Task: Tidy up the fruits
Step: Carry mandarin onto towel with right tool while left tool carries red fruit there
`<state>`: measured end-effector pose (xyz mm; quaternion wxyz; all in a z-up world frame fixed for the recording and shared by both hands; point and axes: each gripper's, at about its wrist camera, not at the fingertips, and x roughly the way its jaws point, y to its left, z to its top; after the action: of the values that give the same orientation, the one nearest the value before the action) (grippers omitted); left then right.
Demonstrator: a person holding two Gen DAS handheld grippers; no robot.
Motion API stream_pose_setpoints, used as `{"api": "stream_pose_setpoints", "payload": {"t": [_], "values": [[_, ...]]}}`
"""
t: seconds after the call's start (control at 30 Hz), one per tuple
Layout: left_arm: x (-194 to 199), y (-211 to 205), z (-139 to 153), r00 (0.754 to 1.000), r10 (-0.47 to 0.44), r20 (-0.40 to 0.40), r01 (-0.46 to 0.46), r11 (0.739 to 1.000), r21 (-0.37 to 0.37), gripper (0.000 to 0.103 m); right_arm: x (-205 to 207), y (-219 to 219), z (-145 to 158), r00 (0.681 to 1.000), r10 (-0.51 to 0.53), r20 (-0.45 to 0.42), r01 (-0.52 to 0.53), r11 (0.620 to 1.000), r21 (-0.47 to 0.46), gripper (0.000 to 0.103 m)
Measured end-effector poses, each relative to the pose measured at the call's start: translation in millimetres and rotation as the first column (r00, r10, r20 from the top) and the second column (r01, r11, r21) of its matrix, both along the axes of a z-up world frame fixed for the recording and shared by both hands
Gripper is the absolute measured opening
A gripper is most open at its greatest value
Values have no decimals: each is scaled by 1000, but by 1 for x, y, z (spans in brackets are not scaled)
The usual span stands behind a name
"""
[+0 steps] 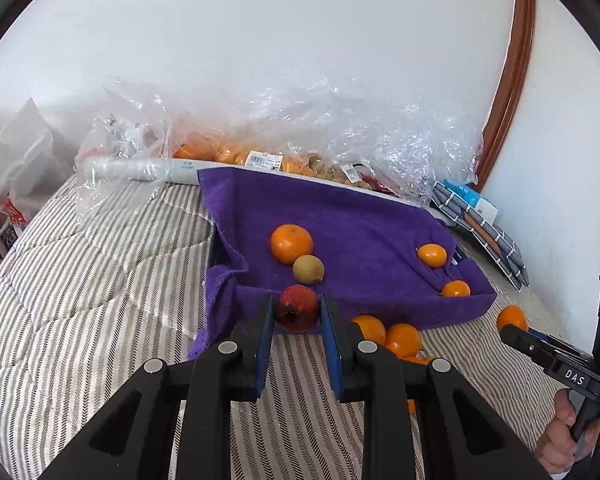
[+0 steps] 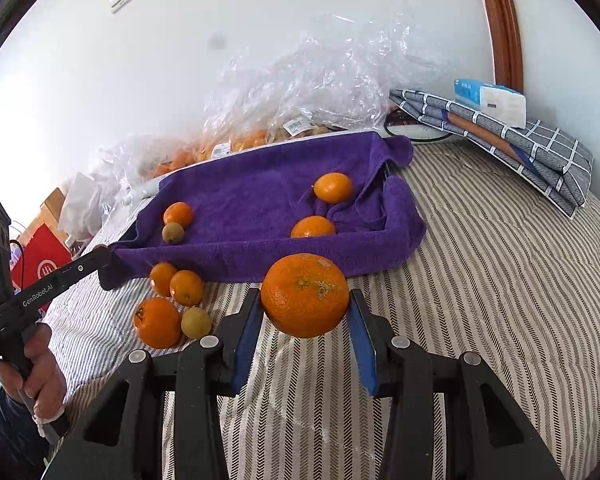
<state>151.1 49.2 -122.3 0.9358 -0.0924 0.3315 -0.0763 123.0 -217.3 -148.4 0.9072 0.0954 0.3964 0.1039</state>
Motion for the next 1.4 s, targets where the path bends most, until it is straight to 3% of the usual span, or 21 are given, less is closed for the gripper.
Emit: {"api": "stream_pose_setpoints", "payload": {"t": [0.4, 0.6, 0.77, 0.93, 1.1, 1.4], "values": [[16, 21, 31, 995, 78, 69, -77, 997, -13, 22, 22, -1, 57, 994, -1, 105, 3, 1000, -16, 43], [37, 32, 54, 988, 124, 96, -118, 991, -67, 22, 44, 7, 71, 989, 13, 147, -8, 999, -33, 43], [50, 28, 51, 986, 136, 99, -130, 989, -69, 22, 64, 13, 62, 989, 16, 146, -12, 1000, -28, 43], [62, 17, 24, 992, 115, 47, -114, 993, -17, 22, 82, 15, 37, 994, 17, 110, -13, 999, -32, 43], [69, 16, 8, 994, 107, -1, -107, 994, -31, 22, 94, 13, 17, 998, 9, 65, -7, 999, -35, 43], [77, 8, -2, 994, 106, -27, -105, 994, 6, 22, 98, 16, 7, 999, 14, 42, -10, 997, -79, 43]]}}
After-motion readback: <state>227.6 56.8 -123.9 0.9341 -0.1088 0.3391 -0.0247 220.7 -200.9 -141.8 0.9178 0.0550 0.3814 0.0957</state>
